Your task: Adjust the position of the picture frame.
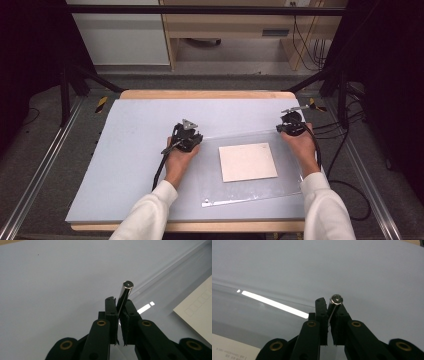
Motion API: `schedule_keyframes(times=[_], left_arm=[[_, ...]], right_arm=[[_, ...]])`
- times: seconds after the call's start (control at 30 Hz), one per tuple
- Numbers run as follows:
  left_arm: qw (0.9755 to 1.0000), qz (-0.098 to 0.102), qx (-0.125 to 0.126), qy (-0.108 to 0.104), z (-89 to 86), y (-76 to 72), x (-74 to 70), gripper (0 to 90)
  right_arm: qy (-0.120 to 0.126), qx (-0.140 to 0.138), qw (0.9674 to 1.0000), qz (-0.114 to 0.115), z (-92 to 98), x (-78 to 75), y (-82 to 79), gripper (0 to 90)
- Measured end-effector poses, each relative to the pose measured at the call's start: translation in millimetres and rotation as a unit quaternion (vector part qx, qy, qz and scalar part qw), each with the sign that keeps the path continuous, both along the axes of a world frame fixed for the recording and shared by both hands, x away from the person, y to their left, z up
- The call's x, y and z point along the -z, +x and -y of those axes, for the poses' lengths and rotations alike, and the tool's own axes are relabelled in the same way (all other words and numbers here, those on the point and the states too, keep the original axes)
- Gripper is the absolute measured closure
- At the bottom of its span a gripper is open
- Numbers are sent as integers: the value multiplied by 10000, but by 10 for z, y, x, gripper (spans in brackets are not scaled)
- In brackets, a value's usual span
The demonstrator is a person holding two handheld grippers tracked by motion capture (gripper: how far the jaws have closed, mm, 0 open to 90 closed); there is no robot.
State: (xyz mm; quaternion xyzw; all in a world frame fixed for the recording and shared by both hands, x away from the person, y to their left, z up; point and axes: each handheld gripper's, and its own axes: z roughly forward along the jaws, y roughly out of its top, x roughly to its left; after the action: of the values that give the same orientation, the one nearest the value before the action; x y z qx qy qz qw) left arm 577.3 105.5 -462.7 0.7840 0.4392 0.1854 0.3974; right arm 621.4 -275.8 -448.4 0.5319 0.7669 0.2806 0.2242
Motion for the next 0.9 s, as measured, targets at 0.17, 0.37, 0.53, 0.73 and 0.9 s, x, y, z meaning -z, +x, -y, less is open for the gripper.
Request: schedule_keyframes(times=[0.17,0.37,0.53,0.73,0.9], left_arm=[[10000,-21,2,37,-108,-18,-89,840],[10000,0,-20,44,-261,-80,-285,838],[9998,75,-40,160,-418,-144,-448,839],[9997,12,25,230,-660,-177,-570,839],[9994,-12,106,324,-862,-190,-616,839]], right_arm=[[-115,-77,9999,-39,-108,-153,-27,854],[-78,-132,9999,-63,-255,-304,-88,854],[-69,-148,9998,-66,-410,-431,-155,854],[-63,-161,9998,-82,-642,-540,-276,854],[-61,-173,9997,-162,-849,-550,-378,853]])
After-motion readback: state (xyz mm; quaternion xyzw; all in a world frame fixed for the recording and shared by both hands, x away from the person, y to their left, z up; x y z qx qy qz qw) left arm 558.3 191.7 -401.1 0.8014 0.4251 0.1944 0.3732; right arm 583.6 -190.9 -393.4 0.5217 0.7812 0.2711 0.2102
